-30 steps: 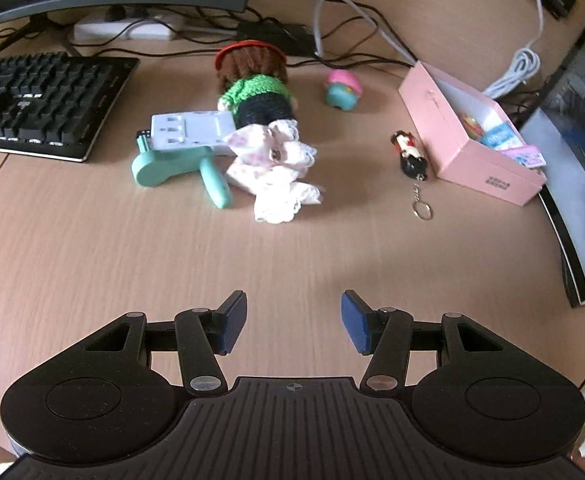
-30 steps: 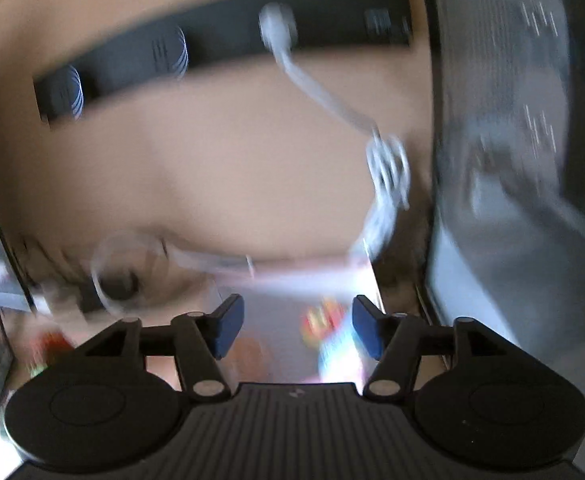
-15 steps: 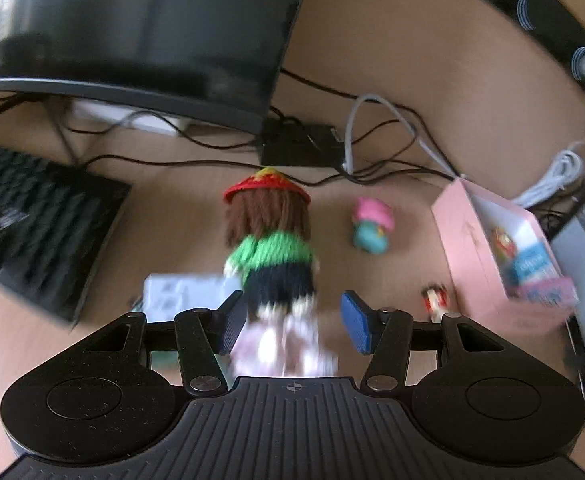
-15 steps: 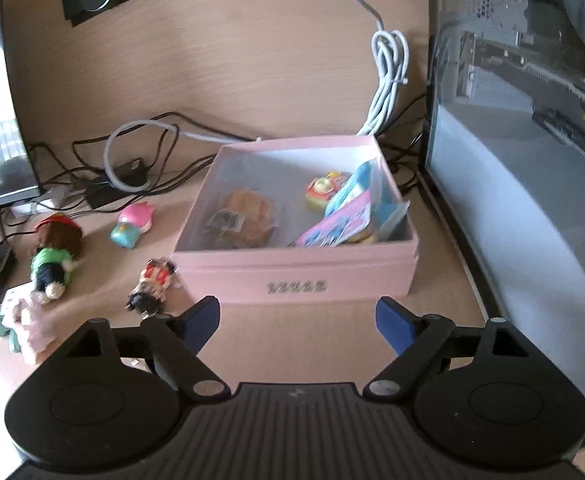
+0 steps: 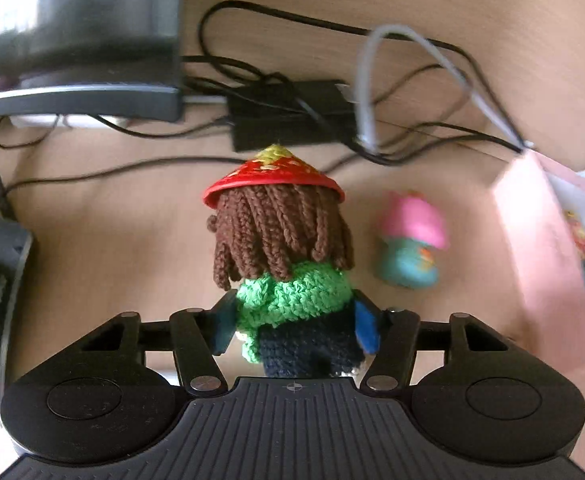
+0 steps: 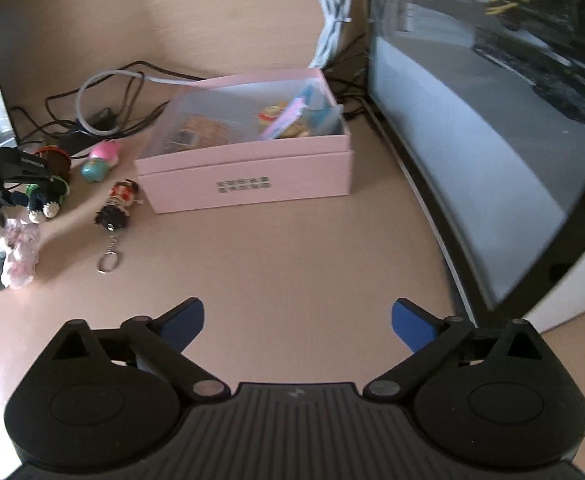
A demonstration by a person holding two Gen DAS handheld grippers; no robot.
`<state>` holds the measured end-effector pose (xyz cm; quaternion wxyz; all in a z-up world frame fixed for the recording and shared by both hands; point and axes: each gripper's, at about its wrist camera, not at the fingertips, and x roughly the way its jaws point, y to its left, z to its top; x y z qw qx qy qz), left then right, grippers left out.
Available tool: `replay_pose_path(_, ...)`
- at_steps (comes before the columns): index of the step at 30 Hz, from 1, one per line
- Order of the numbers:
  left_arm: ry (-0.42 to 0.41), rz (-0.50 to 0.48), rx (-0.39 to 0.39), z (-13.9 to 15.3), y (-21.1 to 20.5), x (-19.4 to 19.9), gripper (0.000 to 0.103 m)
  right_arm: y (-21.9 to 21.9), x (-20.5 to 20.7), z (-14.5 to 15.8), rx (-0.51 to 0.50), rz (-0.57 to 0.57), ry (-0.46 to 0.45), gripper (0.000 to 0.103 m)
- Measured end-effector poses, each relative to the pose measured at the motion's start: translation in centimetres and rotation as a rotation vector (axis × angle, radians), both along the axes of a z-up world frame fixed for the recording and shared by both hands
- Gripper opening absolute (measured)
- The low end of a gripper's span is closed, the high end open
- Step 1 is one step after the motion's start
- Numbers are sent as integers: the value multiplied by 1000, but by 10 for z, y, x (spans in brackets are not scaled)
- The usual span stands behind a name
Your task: Organize objects
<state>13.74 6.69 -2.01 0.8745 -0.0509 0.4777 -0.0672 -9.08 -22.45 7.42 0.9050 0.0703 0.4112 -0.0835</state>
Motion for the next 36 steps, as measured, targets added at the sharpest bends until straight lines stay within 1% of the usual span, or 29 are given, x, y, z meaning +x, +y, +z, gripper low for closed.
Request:
replay_pose_path(3,-15,-79,-100,14,-13,-34,60,-2,1,-3,-4,-1,-10,103)
replay_pose_path(6,-63,-147,-150,35,-16,-75,58,4,13,-7,-3,31,-3,103)
replay_pose_path(8,-98,-150,-183,51,-10,-95,57,13,22,-9,-3,73,-8,103)
replay_pose_path(10,-128,-127,-201,65,7,-115,54,27,30,-9,-2,135,-19,103)
replay_pose_path(11,-142,-111,-199,71,16,-125,32,36,33,-10,-2,168,-24,103)
replay_pose_path(12,-160,-94,-195,76,27,-135,6,46,37,-11,1,212,-27,103)
replay_pose_path(13,-174,-72,-188,80,38,-145,11,55,40,-12,7,250,-27,103)
replay_pose_path(14,-187,-45,-178,82,50,-154,9,66,42,-13,17,297,-25,103)
replay_pose_path(16,-195,7,-137,82,72,-169,9,89,48,-16,31,397,-21,103)
replay_pose_path(17,-183,34,-115,77,81,-173,9,103,50,-18,32,453,-20,103)
replay_pose_path(18,-168,57,-110,70,89,-176,9,117,53,-20,27,500,-18,103)
replay_pose_path(22,-135,148,-126,36,115,-184,9,163,63,-25,-1,618,-11,103)
replay_pose_path(23,-130,180,-144,32,122,-187,9,170,64,-24,-5,640,-15,103)
replay_pose_path(25,-136,226,-217,32,142,-199,12,182,62,-17,-4,701,-38,103)
replay_pose_path(26,-143,222,-247,34,147,-204,13,188,61,-14,10,737,-38,103)
replay_pose_path(27,-147,193,-263,39,151,-209,13,193,60,-11,27,766,-34,103)
replay_pose_path(28,-150,133,-262,46,149,-213,13,197,60,-9,34,786,-35,103)
replay_pose_path(30,-142,-9,-219,57,137,-222,13,204,56,-7,8,810,-45,103)
replay_pose_path(32,-119,-126,-159,61,118,-231,13,202,55,-7,-13,783,-44,103)
replay_pose_path(34,-78,-190,-148,50,98,-233,13,193,60,-9,-5,725,-25,103)
replay_pose_path(36,-22,-204,-140,32,81,-227,15,181,63,-13,3,654,-2,103)
